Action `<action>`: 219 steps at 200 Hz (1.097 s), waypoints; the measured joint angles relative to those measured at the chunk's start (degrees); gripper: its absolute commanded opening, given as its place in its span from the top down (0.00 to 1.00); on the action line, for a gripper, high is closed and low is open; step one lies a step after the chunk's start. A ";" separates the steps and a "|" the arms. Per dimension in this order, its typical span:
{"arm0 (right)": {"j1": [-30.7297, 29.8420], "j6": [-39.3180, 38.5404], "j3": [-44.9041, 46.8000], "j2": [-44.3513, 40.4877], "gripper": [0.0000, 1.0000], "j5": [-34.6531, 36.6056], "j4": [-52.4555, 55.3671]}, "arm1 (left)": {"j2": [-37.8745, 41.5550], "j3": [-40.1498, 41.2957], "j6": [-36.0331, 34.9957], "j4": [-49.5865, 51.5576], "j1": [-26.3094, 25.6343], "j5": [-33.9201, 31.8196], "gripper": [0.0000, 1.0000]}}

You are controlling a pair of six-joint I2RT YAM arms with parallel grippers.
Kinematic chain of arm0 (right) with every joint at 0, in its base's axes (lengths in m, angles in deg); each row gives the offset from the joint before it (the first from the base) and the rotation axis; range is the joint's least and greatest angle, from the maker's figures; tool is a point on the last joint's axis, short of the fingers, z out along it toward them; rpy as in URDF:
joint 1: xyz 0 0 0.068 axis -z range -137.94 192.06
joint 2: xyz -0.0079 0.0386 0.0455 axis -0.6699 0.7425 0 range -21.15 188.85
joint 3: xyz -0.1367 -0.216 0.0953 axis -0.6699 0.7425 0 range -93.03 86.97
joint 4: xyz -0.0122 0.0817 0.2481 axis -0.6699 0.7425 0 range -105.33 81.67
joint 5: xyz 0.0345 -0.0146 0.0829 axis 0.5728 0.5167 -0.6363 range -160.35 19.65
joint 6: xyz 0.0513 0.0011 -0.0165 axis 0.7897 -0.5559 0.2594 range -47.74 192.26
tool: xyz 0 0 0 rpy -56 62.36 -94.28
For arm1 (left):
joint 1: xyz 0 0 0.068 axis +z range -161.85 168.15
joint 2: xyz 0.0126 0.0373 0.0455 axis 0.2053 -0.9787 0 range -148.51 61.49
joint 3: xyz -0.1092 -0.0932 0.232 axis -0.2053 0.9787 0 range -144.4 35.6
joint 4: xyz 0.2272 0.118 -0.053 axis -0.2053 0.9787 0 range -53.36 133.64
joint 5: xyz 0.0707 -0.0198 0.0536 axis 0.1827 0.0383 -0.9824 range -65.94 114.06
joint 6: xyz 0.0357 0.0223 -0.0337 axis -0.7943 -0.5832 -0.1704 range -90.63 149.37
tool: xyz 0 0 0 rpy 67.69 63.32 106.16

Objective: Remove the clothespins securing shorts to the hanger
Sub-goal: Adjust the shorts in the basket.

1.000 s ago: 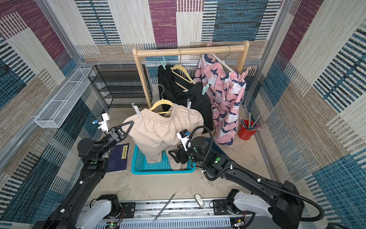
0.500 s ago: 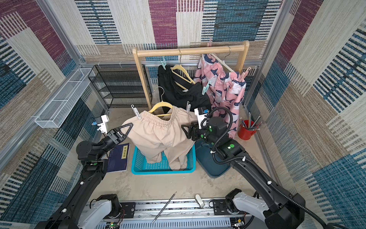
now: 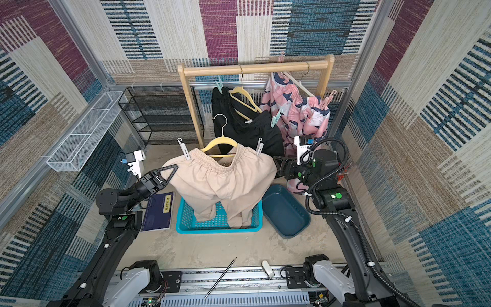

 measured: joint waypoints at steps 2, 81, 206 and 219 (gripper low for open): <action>0.31 -0.44 -0.02 0.17 0.28 -0.98 0.15 | -0.02 0.00 -0.02 -0.04 0.00 0.13 1.00; 4.33 -9.68 3.30 4.79 0.28 -22.14 1.57 | -5.05 -0.04 2.93 -12.72 0.00 4.22 1.00; 4.37 -11.02 8.98 6.43 0.28 -31.26 -2.64 | -9.77 -1.22 8.81 -23.02 0.07 6.56 1.00; 4.37 -11.06 9.01 6.38 0.28 -32.20 -2.69 | -9.88 -1.25 8.79 -23.04 0.04 6.73 1.00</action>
